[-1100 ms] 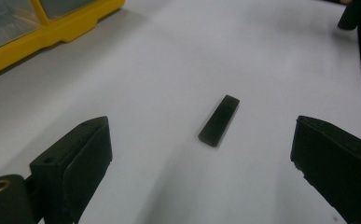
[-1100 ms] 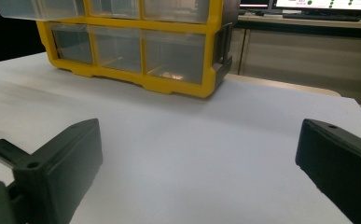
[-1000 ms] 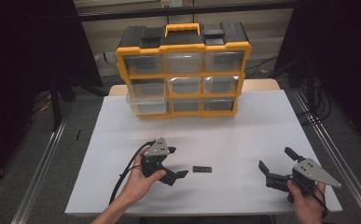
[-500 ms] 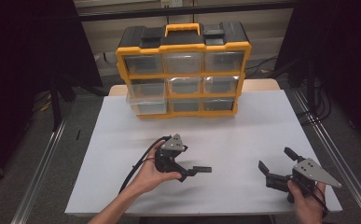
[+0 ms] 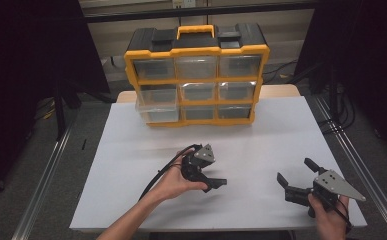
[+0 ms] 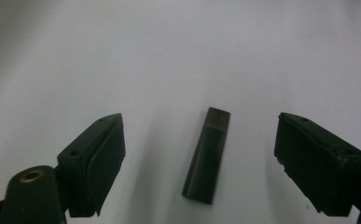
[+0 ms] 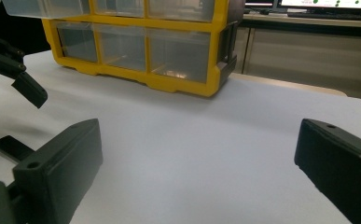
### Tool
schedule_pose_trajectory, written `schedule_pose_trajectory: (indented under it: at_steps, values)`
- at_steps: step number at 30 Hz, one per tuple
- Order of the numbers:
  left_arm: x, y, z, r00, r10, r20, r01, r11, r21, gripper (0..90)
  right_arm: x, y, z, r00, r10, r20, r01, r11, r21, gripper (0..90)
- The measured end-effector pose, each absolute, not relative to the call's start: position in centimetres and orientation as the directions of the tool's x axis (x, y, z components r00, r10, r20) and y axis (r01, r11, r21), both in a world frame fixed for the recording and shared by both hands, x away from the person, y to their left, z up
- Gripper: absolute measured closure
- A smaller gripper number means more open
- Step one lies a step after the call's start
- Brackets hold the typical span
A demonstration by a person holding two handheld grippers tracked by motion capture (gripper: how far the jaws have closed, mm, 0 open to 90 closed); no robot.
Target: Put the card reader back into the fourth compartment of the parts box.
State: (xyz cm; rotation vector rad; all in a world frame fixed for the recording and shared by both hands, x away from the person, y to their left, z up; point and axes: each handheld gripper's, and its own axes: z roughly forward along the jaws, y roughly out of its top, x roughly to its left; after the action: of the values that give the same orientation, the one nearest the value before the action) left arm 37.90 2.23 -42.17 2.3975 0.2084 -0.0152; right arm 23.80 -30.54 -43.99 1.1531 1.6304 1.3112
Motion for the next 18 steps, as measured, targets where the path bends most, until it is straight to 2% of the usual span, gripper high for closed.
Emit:
schedule_pose_trajectory:
  at_steps: [7,9,13,18]
  values:
    - [38.8,1.4,-42.4,0.991,0.120,-0.065,0.135,-0.788,0.601,23.2,23.8,-30.5,-44.0,-0.331,0.944,-0.006,0.194,0.074,0.978,0.7]
    - [38.8,1.4,-42.6,0.991,0.110,-0.076,0.134,-0.791,0.597,29.3,23.8,-30.5,-44.0,-0.324,0.946,-0.016,0.194,0.083,0.978,0.7]
    - [38.7,1.3,-42.9,0.993,0.096,-0.070,0.119,-0.821,0.559,31.4,23.8,-30.5,-44.1,-0.327,0.945,-0.018,0.195,0.087,0.977,0.7]
    - [38.7,1.0,-43.5,0.994,0.089,-0.059,0.107,-0.843,0.528,42.5,23.8,-30.5,-44.0,-0.325,0.945,-0.022,0.192,0.089,0.977,0.7]
